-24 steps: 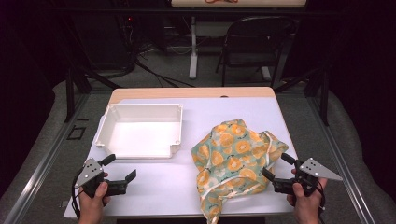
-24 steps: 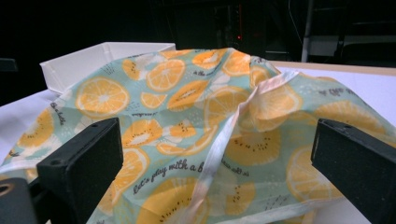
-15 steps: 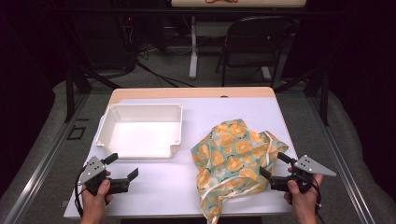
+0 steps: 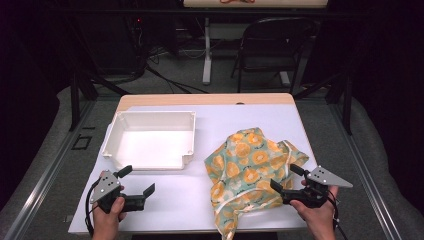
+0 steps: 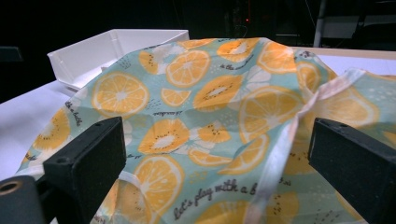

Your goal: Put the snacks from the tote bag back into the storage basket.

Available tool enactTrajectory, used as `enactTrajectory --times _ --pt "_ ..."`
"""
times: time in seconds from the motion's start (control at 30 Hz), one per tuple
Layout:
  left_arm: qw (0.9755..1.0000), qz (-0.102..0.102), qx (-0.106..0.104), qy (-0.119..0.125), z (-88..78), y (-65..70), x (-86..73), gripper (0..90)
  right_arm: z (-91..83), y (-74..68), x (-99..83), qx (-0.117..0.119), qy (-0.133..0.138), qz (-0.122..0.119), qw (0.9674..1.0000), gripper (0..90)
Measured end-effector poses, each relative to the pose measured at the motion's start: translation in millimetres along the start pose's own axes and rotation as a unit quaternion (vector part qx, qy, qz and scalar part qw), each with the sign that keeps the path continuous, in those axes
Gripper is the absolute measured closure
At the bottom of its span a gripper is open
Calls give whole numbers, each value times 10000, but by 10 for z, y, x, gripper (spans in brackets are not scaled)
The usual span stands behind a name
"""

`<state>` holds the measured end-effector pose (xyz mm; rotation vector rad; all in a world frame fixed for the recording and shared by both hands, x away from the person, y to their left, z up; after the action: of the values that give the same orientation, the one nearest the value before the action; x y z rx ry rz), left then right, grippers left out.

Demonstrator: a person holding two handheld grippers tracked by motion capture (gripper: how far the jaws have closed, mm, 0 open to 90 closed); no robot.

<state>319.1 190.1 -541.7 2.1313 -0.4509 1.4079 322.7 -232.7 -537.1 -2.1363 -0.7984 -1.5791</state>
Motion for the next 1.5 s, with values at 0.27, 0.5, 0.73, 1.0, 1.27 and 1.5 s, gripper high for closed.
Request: enactTrajectory --times 0.27,0.5,0.73,1.0,1.27,1.5 --pt "9999 84 -102 -39 77 189 14 3 57 -111 -16 89 -150 -53 9998 25" --pt "9991 174 -372 -79 252 419 49 6 96 -126 -39 -1 -261 -111 9996 58" --pt "9978 302 -571 -149 361 617 48 15 82 -136 -32 -89 -243 -54 9996 170" --pt "9949 487 -852 -246 600 921 22 26 54 -91 -63 -138 -238 111 9996 307" --pt "9926 572 -1005 -377 750 1138 -14 68 21 -23 -119 -88 -280 433 9986 581" --pt "9899 717 -1127 -482 869 1361 -45 149 45 -16 -76 -18 -230 571 9981 887"
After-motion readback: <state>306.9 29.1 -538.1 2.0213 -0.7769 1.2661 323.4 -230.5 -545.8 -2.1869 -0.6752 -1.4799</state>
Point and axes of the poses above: each handheld gripper's, and its own axes: z roughly forward along the jaws, x roughly out of its top, y roughly to its right, the point moved 9 cm from there along z, roughly forward along the jaws, and after that the axes turned 13 degrees about -z, right-handed, at the moved point
